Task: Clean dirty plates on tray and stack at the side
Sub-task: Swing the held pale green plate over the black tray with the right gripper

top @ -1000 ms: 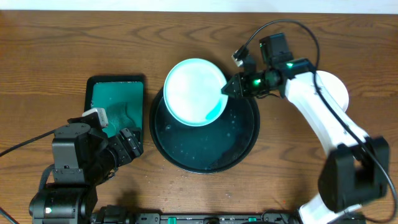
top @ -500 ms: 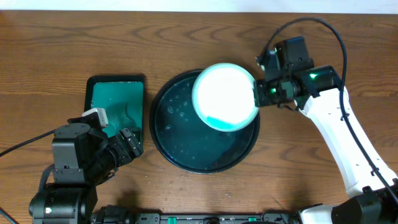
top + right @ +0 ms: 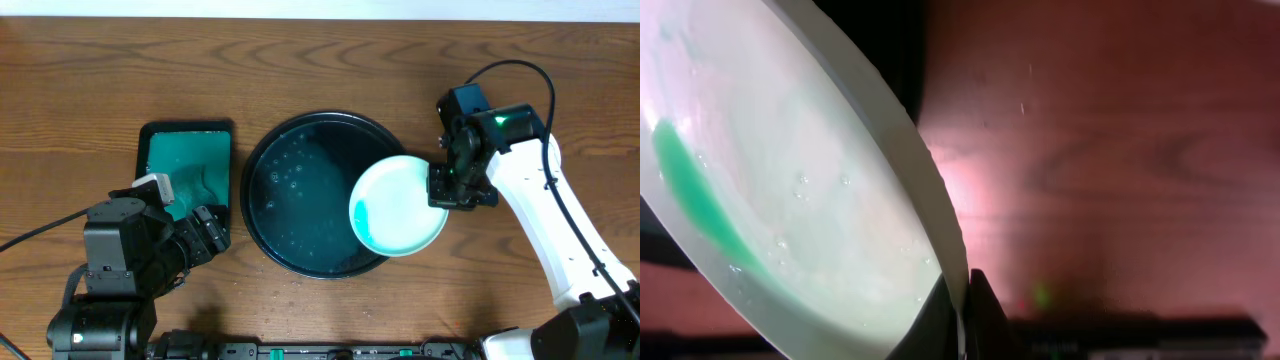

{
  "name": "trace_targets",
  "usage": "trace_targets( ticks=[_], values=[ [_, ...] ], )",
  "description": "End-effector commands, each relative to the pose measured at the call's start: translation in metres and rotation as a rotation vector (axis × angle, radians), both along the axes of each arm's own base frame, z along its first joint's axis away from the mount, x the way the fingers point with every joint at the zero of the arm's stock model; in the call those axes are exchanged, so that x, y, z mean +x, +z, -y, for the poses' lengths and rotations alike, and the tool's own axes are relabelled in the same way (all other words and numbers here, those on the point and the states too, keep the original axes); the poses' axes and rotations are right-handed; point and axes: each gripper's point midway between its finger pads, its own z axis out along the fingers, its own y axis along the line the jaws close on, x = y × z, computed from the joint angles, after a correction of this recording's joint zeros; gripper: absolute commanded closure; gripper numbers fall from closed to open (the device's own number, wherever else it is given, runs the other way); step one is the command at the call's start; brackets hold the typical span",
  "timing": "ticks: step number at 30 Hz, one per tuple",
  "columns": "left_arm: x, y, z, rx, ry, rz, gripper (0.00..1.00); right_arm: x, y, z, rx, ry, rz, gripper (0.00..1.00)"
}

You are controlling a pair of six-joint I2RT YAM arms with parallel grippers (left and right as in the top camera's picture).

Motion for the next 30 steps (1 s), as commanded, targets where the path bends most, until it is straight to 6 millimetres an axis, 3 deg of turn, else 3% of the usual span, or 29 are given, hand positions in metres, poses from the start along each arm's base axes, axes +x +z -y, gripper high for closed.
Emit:
trace_targets(
  ticks=[1,8,12,16,20,30],
  values=[
    [-0.001,0.000,0.003,-0.002,-0.024,0.001,0.18,0.013,-0.001,-0.010,0.024,0.019,0.049,0.99],
    [-0.001,0.000,0.003,-0.002,-0.024,0.001,0.18,0.055,0.008,-0.048,0.141,0.081,0.239,0.99],
    [-0.001,0.000,0.003,-0.002,-0.024,0.001,0.18,0.088,0.024,-0.084,0.180,0.246,0.433,0.99],
    [-0.001,0.000,0.003,-0.002,-0.024,0.001,0.18,0.109,0.040,-0.105,0.147,0.324,0.581,0.99],
    [-0.001,0.000,0.003,-0.002,-0.024,0.001,0.18,0.119,0.048,-0.110,0.051,0.395,0.668,0.99],
    [-0.001,0.000,0.003,-0.002,-0.024,0.001,0.18,0.124,0.060,-0.098,-0.290,0.646,0.731,0.99]
  ],
)
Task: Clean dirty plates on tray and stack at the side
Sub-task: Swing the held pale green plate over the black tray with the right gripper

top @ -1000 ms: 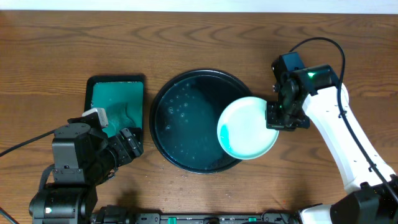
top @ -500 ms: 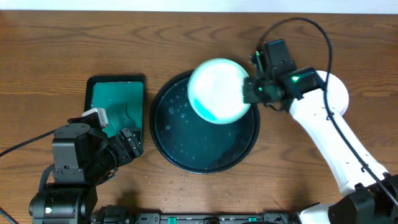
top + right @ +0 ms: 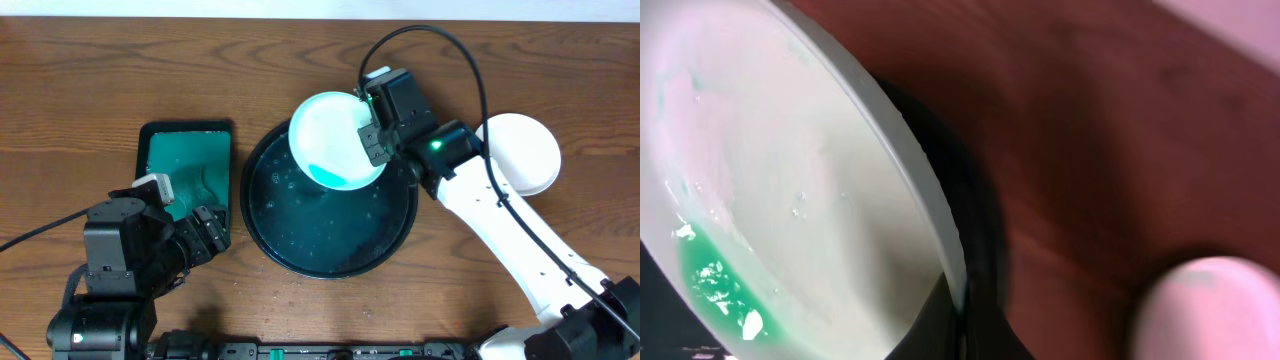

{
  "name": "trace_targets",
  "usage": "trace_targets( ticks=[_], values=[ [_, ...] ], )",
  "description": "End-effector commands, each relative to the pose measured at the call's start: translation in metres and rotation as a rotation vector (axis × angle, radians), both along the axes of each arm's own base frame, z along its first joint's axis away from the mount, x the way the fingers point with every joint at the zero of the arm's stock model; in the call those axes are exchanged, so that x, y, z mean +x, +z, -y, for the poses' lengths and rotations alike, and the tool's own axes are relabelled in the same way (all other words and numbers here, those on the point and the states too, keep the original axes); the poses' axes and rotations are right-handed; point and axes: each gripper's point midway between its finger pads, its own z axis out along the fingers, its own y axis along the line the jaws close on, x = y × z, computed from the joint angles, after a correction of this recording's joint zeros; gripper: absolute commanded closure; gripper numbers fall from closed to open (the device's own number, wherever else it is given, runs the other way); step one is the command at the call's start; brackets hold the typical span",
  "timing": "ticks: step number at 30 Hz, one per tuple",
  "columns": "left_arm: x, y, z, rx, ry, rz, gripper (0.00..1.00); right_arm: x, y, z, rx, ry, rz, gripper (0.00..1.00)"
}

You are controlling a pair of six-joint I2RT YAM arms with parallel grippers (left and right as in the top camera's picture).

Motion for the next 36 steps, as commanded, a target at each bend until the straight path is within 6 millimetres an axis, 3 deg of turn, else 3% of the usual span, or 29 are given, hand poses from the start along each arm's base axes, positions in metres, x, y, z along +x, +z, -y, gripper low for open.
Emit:
trace_targets(
  ticks=[1,9,19,27,36],
  values=[
    [-0.001,0.000,0.003,-0.002,-0.024,0.001,0.18,0.005,0.012,0.012,-0.227,0.052,0.093,0.99],
    [-0.001,0.000,0.003,-0.002,-0.024,0.001,0.18,-0.002,0.035,0.014,-0.542,0.092,0.211,0.99],
    [-0.001,0.000,0.003,-0.002,-0.024,0.001,0.18,-0.026,0.066,-0.007,-0.831,0.152,0.336,0.99],
    [-0.001,0.000,0.003,-0.002,-0.024,0.001,0.18,-0.042,0.096,-0.012,-1.096,0.171,0.405,0.99],
    [-0.001,0.000,0.003,-0.002,-0.024,0.001,0.18,-0.053,0.123,-0.017,-1.231,0.121,0.464,0.99]
  ],
)
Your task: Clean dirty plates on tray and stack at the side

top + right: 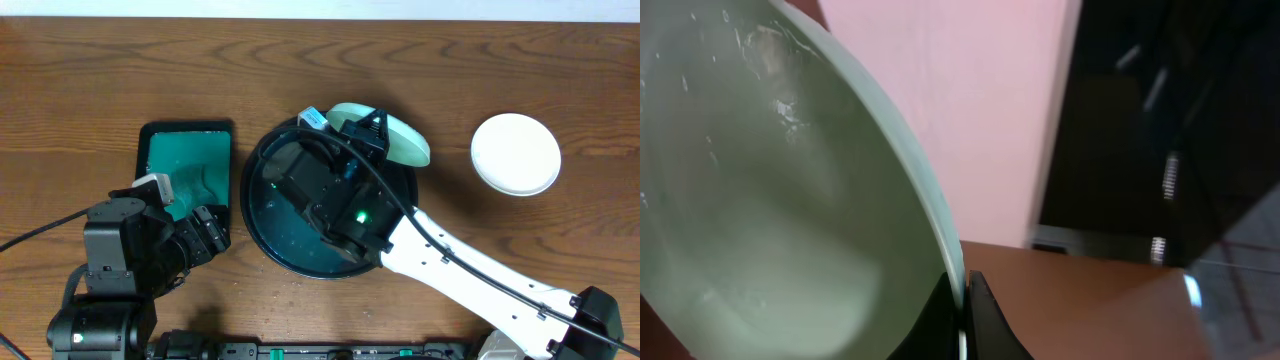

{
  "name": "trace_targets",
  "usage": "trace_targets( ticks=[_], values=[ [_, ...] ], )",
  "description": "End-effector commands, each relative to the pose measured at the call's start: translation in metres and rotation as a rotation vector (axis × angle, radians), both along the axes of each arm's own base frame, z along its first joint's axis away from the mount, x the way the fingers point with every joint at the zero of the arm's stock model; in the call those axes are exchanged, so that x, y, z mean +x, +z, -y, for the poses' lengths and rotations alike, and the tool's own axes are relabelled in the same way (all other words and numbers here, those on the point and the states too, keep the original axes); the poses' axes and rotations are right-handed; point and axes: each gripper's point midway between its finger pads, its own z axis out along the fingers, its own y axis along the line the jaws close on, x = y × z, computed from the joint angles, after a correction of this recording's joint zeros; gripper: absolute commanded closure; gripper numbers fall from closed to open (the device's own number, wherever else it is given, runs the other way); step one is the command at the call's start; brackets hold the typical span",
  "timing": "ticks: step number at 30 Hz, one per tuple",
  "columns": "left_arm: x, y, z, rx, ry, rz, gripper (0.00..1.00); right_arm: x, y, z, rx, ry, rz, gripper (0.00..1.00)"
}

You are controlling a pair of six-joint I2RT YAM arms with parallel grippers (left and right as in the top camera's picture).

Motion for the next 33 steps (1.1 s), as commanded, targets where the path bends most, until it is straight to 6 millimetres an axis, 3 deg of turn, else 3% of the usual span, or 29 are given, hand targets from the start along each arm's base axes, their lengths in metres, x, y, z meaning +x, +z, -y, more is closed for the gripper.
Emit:
trace_targets(
  ticks=[1,8,11,12,15,18,21,23,24,26,27,30,33],
  values=[
    [-0.001,0.000,0.003,-0.002,-0.024,0.001,0.18,-0.009,0.017,0.002,-0.095,-0.039,0.050,0.99],
    [-0.001,0.000,0.003,-0.002,-0.024,0.001,0.18,-0.022,0.023,-0.010,-0.101,-0.017,0.083,0.99],
    [-0.001,0.000,0.003,-0.002,-0.024,0.001,0.18,-0.012,0.001,-0.025,0.030,0.075,0.001,0.99],
    [-0.001,0.000,0.003,-0.002,-0.024,0.001,0.18,-0.008,-0.001,-0.020,0.034,0.057,0.002,0.99],
    [-0.001,0.000,0.003,-0.002,-0.024,0.001,0.18,-0.013,0.021,0.002,-0.016,-0.079,0.132,0.99],
    [-0.001,0.000,0.003,-0.002,-0.024,0.001,0.18,0.001,-0.011,-0.012,0.148,0.039,-0.017,0.99],
    [-0.001,0.000,0.003,-0.002,-0.024,0.001,0.18,-0.003,0.001,0.005,0.160,-0.053,0.084,0.99],
    [-0.001,0.000,0.003,-0.002,-0.024,0.001,0.18,0.000,-0.023,-0.008,0.234,0.035,-0.058,0.99],
    [-0.001,0.000,0.003,-0.002,-0.024,0.001,0.18,0.004,-0.024,-0.002,0.231,0.016,-0.056,0.99],
    [-0.001,0.000,0.003,-0.002,-0.024,0.001,0.18,-0.003,-0.002,0.015,0.142,-0.072,0.065,0.99],
    [-0.001,0.000,0.003,-0.002,-0.024,0.001,0.18,-0.009,0.005,0.011,0.149,-0.066,0.096,0.99],
    [-0.001,0.000,0.003,-0.002,-0.024,0.001,0.18,-0.005,-0.027,-0.021,0.306,0.087,-0.094,0.99],
    [-0.001,0.000,0.003,-0.002,-0.024,0.001,0.18,-0.014,-0.013,-0.008,0.262,0.014,0.008,0.99]
  ],
)
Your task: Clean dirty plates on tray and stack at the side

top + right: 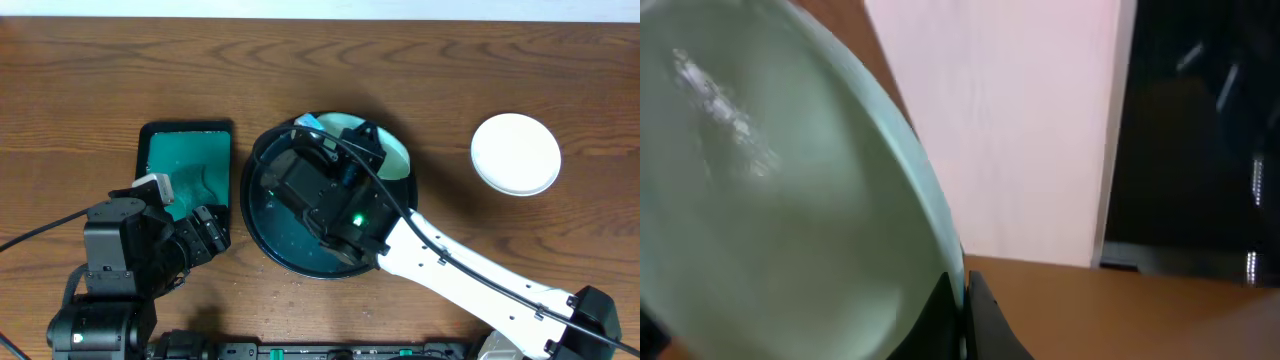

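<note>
My right gripper point(962, 285) is shut on the rim of a pale greenish-white plate point(790, 200). From overhead the plate point(392, 152) is tipped steeply over the far right part of the round black tray point(290, 252), with the right gripper point(362, 140) at its edge and the right arm lying across the tray. A clean white plate point(515, 152) rests on the table to the right. My left gripper point(205, 235) sits by the near right corner of the sponge tray; its jaw gap is not readable.
A black rectangular tray holding a green sponge point(185, 170) lies left of the round tray. Wet droplets show on the round tray's floor. The right arm's white link point(470, 275) runs from the front right corner across to the tray.
The tipped plate sits slightly lower and further inside the tray's far right rim than before. The right gripper still pinches its rim. The left arm has not moved.
The right gripper held a plate with a green smear level at the tray's right edge. Then it held the plate over the tray's far rim, green pooled low. Then the arm lay across the tray with the plate tipped on edge, as it is now.
</note>
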{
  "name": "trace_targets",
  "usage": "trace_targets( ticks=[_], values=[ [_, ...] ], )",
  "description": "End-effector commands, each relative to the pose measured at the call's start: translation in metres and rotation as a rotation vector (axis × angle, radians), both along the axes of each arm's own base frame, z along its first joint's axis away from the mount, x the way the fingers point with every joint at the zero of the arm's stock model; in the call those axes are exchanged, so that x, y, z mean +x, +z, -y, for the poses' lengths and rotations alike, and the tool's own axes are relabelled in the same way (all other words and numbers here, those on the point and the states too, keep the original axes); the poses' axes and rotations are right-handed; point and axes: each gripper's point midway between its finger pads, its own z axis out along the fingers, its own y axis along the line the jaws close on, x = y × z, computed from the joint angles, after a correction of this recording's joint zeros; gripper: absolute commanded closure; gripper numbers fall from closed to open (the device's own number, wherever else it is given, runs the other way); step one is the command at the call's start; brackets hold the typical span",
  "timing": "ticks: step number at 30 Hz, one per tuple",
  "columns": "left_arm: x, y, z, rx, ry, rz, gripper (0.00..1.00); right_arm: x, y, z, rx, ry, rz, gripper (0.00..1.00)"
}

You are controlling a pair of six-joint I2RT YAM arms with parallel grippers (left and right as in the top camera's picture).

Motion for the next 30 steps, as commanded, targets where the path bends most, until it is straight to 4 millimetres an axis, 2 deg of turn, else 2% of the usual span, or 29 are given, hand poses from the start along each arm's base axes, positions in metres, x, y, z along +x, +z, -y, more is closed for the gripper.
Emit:
trace_targets(
  ticks=[1,2,3,5,6,8,9,11,12,14,15,17,19,20,21,23,24,25,26,28,30],
  values=[
    [-0.001,0.000,0.003,-0.002,-0.024,0.001,0.18,-0.009,0.009,-0.002,0.107,-0.007,0.034,0.99],
    [-0.001,0.000,0.003,-0.002,-0.024,0.001,0.18,-0.005,-0.001,-0.006,0.138,0.022,-0.022,0.99],
    [-0.001,0.000,0.003,-0.002,-0.024,0.001,0.18,-0.001,0.001,0.001,0.129,-0.004,-0.011,0.99],
    [-0.001,0.000,0.003,-0.002,-0.024,0.001,0.18,-0.002,0.026,0.027,0.065,-0.125,0.129,0.99],
    [-0.001,0.000,0.003,-0.002,-0.024,0.001,0.18,-0.003,0.028,0.028,0.086,-0.128,0.139,0.99],
    [-0.001,0.000,0.003,-0.002,-0.024,0.001,0.18,0.007,0.003,0.014,0.178,-0.031,-0.018,0.99],
    [-0.001,0.000,0.003,-0.002,-0.024,0.001,0.18,0.008,0.003,0.022,0.175,-0.062,-0.010,0.99],
    [-0.001,0.000,0.003,-0.002,-0.024,0.001,0.18,-0.005,0.021,0.040,0.110,-0.147,0.101,0.99],
    [-0.001,0.000,0.003,-0.002,-0.024,0.001,0.18,-0.009,0.018,0.034,0.135,-0.125,0.083,0.99],
    [-0.001,0.000,0.003,-0.002,-0.024,0.001,0.18,-0.007,-0.012,0.008,0.220,0.003,-0.106,0.99],
    [-0.001,0.000,0.003,-0.002,-0.024,0.001,0.18,-0.012,-0.024,0.003,0.232,0.038,-0.186,0.99],
    [-0.001,0.000,0.003,-0.002,-0.024,0.001,0.18,-0.031,-0.039,-0.011,0.294,0.101,-0.313,0.99],
    [-0.001,0.000,0.003,-0.002,-0.024,0.001,0.18,-0.053,-0.056,-0.045,0.409,0.234,-0.484,0.99],
    [-0.001,0.000,0.003,-0.002,-0.024,0.001,0.18,-0.047,-0.051,-0.045,0.445,0.208,-0.445,0.99],
    [-0.001,0.000,0.003,-0.002,-0.024,0.001,0.18,-0.031,-0.040,-0.028,0.433,0.112,-0.322,0.98],
    [-0.001,0.000,0.003,-0.002,-0.024,0.001,0.18,-0.007,0.005,0.022,0.316,-0.112,0.030,0.99],
    [-0.001,0.000,0.003,-0.002,-0.024,0.001,0.18,-0.005,0.032,0.041,0.252,-0.202,0.203,0.99],
    [-0.001,0.000,0.003,-0.002,-0.024,0.001,0.18,-0.006,0.049,0.051,0.198,-0.251,0.300,0.99],
    [-0.001,0.000,0.003,-0.002,-0.024,0.001,0.18,-0.006,0.051,0.051,0.147,-0.244,0.288,0.99],
    [-0.001,0.000,0.003,-0.002,-0.024,0.001,0.18,-0.005,0.023,0.032,0.121,-0.108,0.079,0.99],
    [-0.001,0.000,0.003,-0.002,-0.024,0.001,0.18,-0.027,-0.029,-0.007,0.155,0.119,-0.256,0.99]
  ],
)
